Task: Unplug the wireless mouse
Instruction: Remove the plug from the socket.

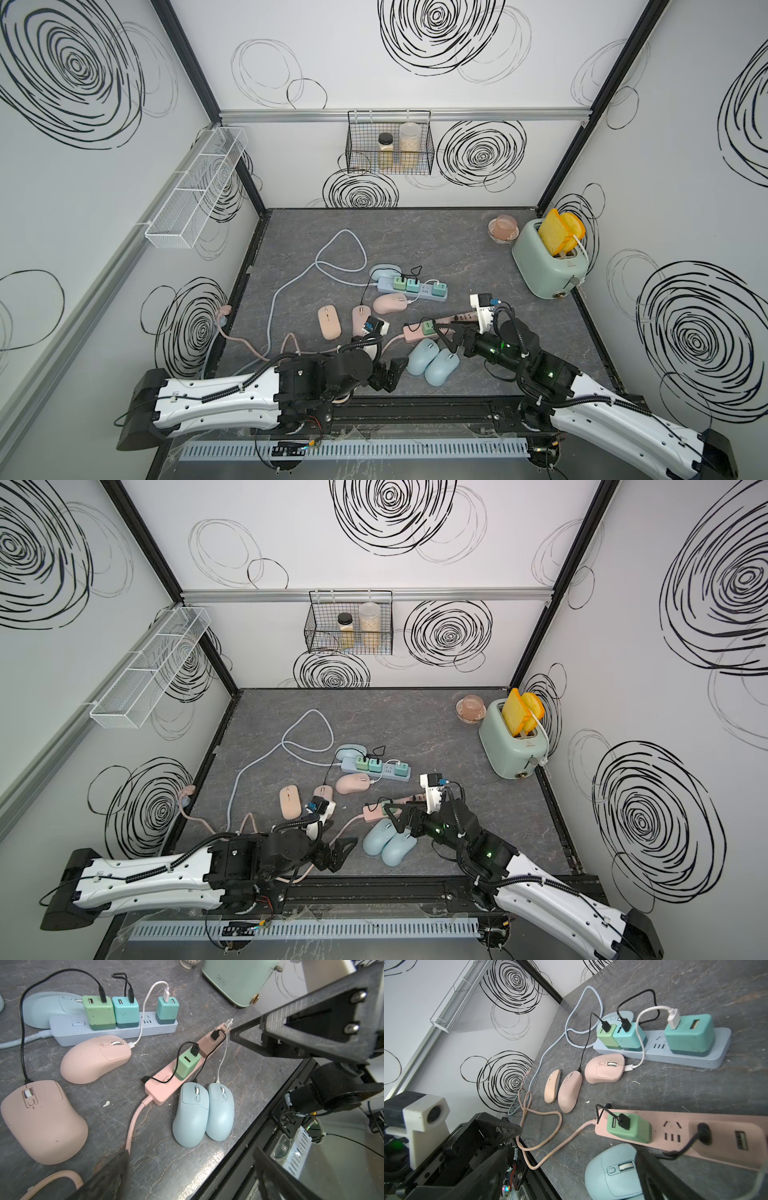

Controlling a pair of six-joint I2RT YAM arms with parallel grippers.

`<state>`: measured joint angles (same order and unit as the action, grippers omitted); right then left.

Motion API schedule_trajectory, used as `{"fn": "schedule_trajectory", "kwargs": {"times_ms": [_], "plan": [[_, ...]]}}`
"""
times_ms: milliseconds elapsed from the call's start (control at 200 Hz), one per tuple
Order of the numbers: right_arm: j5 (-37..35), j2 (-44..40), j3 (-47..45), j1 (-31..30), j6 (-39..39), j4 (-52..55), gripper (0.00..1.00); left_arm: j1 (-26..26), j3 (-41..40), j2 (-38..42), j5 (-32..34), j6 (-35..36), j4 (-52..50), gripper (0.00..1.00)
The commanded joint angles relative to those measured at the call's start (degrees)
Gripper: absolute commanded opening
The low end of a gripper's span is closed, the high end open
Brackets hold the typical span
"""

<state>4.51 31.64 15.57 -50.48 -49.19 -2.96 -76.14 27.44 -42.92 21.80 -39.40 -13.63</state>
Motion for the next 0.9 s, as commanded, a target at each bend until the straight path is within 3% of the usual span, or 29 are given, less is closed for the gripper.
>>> {"fn": "schedule_trajectory", "kwargs": {"times_ms": [0,220,545,890], "plan": [[2.4,-0.5,-1.5,0.1,0.9,-1.4,0.98,-0.7,2.2,0.6,3.7,1.0,1.9,0.98],[0.1,-1.3,-1.6,0.1,0.5,0.0,0.98,-0.9,1.2,1.5,2.6,2.3,3.4,0.97],[-2.8,-1.1,-2.1,0.3,-1.3,4.3,1.00,-1.7,-0.5,-3.7,2.3,1.9,5.2,0.97],[-5.4,2.2,-0.4,1.0,-1.2,7.9,0.84,6.1,-1.3,-9.5,-5.5,3.8,10.4,0.98]]}}
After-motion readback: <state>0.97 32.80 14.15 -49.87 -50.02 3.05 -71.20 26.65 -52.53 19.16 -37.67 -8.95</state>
